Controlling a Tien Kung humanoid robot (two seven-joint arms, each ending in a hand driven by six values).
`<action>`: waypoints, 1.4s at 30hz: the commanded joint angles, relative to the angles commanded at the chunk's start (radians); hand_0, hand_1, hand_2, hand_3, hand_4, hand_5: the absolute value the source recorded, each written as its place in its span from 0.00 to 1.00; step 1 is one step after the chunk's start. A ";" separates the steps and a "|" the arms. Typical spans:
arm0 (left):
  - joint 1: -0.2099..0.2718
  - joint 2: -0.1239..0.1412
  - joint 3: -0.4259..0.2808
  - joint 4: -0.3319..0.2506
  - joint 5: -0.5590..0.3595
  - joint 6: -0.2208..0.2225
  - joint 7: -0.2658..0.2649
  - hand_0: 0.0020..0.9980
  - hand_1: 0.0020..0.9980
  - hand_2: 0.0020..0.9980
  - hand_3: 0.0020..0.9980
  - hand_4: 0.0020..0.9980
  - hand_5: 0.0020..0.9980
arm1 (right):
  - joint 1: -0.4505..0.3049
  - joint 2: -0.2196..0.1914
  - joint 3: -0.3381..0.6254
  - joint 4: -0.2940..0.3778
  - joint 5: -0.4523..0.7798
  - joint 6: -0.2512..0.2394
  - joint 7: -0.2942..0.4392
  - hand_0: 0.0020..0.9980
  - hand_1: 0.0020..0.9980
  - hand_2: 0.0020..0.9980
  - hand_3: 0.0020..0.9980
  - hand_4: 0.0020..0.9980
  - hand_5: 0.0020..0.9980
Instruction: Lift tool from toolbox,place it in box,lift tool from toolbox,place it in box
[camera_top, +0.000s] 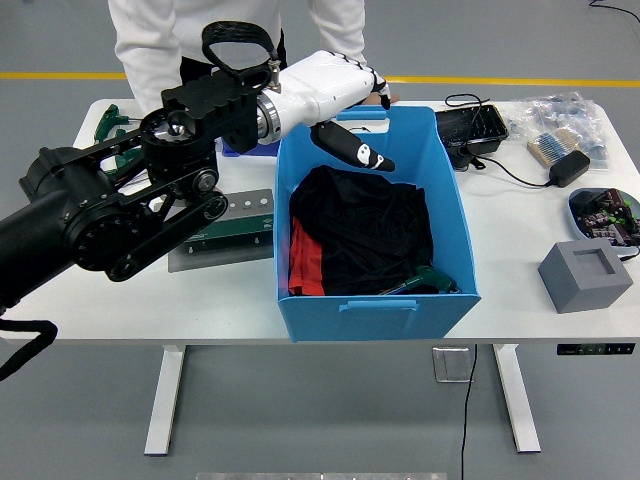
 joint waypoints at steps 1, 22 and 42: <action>0.026 0.000 -0.039 -0.021 0.010 0.006 0.007 0.76 0.78 0.80 0.74 1.00 0.79 | 0.000 0.000 -0.003 0.000 0.003 0.000 0.001 0.68 0.67 0.73 0.57 0.78 0.70; 0.600 -0.193 -0.678 -0.114 -0.085 0.525 0.239 0.36 0.50 0.59 0.66 0.82 0.69 | 0.000 0.003 0.018 0.000 0.000 0.000 0.009 0.69 0.66 0.73 0.57 0.78 0.70; 0.708 -0.221 -0.613 0.003 -0.916 0.817 0.054 0.27 0.33 0.50 0.74 0.68 0.91 | 0.001 0.003 0.023 0.000 -0.012 0.001 0.006 0.68 0.66 0.73 0.57 0.78 0.70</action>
